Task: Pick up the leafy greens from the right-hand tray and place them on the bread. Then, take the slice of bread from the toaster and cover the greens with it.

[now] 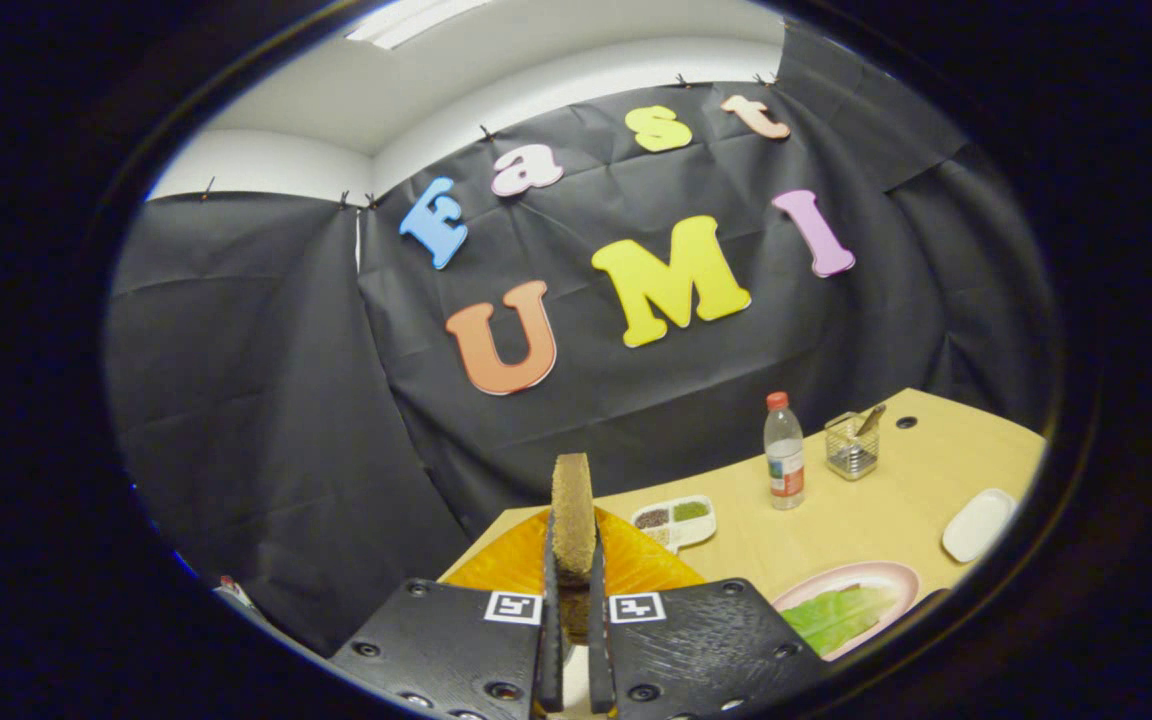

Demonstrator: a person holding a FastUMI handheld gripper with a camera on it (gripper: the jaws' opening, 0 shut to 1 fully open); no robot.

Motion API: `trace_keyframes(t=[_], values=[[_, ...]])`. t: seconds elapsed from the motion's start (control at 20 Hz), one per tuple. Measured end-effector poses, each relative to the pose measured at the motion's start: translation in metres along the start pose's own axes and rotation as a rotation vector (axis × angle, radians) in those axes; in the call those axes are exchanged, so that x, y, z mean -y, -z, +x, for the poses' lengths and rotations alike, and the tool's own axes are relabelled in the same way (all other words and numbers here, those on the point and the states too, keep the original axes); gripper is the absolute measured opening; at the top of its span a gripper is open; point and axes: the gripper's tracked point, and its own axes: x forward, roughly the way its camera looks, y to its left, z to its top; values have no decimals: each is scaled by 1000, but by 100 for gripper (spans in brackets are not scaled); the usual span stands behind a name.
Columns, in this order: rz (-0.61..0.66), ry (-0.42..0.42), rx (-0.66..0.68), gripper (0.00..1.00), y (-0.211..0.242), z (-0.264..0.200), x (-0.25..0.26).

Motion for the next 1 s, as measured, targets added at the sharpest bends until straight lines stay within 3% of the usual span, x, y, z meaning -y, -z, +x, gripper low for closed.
trace_keyframes(t=[0.55, 1.0], values=[[-50, 201, -5, 10, 32, -32, 136], [-1, 229, -93, 10, 96, -29, 169]])
